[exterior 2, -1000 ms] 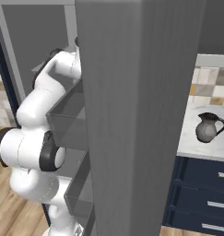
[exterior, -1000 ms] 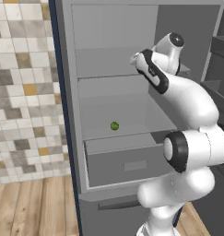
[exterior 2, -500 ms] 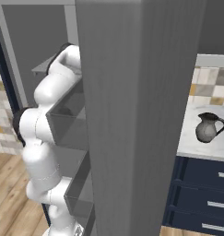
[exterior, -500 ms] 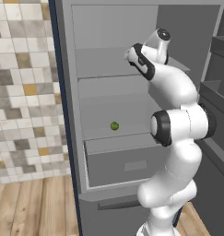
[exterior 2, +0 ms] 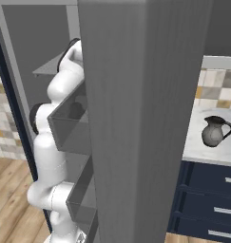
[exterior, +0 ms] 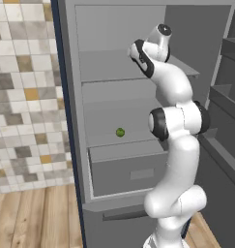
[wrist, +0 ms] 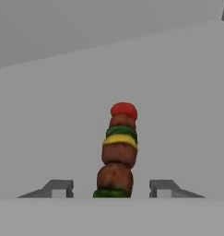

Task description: Move the brussel sprout and kebabs from the second highest shelf to the top shelf to make space. Then, place the pitcher from the counter on the cleared second highest shelf.

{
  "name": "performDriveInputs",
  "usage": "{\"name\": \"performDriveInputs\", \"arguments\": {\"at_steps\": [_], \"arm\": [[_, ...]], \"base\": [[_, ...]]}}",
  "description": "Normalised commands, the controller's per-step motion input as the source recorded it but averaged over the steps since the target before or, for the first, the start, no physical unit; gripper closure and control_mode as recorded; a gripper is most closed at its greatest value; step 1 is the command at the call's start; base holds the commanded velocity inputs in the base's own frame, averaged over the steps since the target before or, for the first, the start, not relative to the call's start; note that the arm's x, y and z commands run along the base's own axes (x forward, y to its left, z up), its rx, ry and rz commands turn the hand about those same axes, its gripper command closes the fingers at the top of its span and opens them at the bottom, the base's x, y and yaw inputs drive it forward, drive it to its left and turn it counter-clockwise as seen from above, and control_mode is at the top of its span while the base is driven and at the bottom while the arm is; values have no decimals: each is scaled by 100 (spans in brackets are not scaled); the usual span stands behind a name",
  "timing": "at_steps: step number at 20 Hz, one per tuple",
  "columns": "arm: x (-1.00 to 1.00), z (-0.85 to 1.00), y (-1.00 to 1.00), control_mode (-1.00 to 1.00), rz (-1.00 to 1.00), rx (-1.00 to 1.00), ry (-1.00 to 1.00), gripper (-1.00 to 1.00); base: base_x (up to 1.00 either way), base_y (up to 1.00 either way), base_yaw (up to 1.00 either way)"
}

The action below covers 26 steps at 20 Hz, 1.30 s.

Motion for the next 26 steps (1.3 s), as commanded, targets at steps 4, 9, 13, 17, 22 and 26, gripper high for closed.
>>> {"name": "performDriveInputs", "arguments": {"at_steps": [4,9,13,17,22,26], "arm": [[-25,6,0,-100,-1,-1,-18,-100],[-90,-2,3,-100,0,-5,-1,-100],[-91,-17,6,-100,0,-10,0,-100],[-99,0,11,-100,0,-7,0,-100],[-100,0,19,-100,0,-6,2,-100],[-100,-5,23,-100,0,-2,9,-100]], "base": [[0,0,0],[0,0,0],[0,0,0],[0,0,0],[0,0,0],[0,0,0]]}}
